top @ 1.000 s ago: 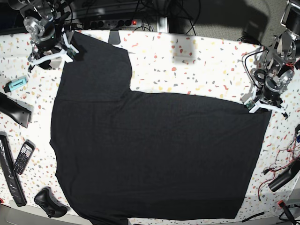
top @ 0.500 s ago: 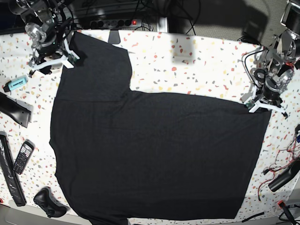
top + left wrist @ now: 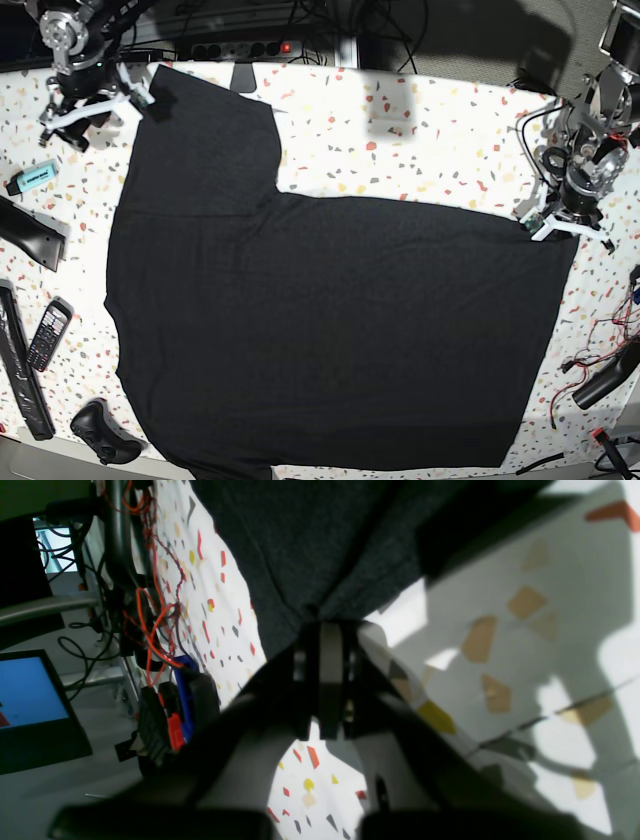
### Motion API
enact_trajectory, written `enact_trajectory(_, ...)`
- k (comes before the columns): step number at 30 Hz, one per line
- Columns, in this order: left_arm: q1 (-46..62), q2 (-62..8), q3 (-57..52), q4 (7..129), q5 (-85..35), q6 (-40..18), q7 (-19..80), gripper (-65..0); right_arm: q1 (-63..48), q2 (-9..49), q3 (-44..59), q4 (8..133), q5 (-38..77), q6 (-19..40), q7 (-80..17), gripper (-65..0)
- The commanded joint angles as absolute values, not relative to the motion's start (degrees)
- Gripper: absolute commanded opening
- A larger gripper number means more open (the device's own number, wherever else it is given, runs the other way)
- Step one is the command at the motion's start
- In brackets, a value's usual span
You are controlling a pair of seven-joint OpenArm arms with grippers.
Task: Fold the T-shirt properly
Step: 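Close both grippers on the shirt edge at its two corners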
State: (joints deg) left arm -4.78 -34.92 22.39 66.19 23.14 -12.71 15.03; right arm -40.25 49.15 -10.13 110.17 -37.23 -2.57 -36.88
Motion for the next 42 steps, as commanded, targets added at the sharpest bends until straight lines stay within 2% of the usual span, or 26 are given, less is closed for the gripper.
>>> enact_trajectory(1, -4.78, -35.11, 22.55, 66.06, 22.44, -13.96, 15.35, -65.0, -40.03, 50.17, -9.37, 111.22, -36.53, -3.27, -36.16, -35.1)
enact_trajectory(8, -4.78, -35.11, 22.55, 66.06, 22.44, -13.96, 14.98, -65.0, -39.18, 49.67, -9.41, 111.2, -32.64, -1.21, -30.76, -35.1)
enact_trajectory(12, -4.78, -35.09, 22.55, 66.08, 22.46, -13.96, 14.98, -65.0, -37.06, 48.95, -9.45, 110.61, -29.32, 4.54, -30.57, -35.1)
enact_trajectory(18, -4.8, -35.09, 22.55, 66.08, 22.46, -13.93, 14.96, -65.0, -34.74, 48.38, -10.28, 108.51, -28.01, 8.05, -29.56, -35.1)
enact_trajectory(30, -4.78, -35.09, 22.55, 66.08, 22.46, -13.96, 14.96, -65.0, -24.16, 46.7, -22.28, 100.53, -30.17, 8.14, -30.2, -35.1)
enact_trajectory(38, -4.78, -35.09, 22.55, 66.08, 22.44, -13.96, 14.98, -65.0, -17.72, 44.88, -28.62, 99.83, -29.74, 8.62, -31.53, -35.1)
enact_trajectory(42, -4.78, -35.09, 22.55, 66.06, 22.44, -13.93, 14.98, -65.0, -16.75, 44.45, -28.69, 99.83, -27.35, 15.75, -31.57, -35.2)
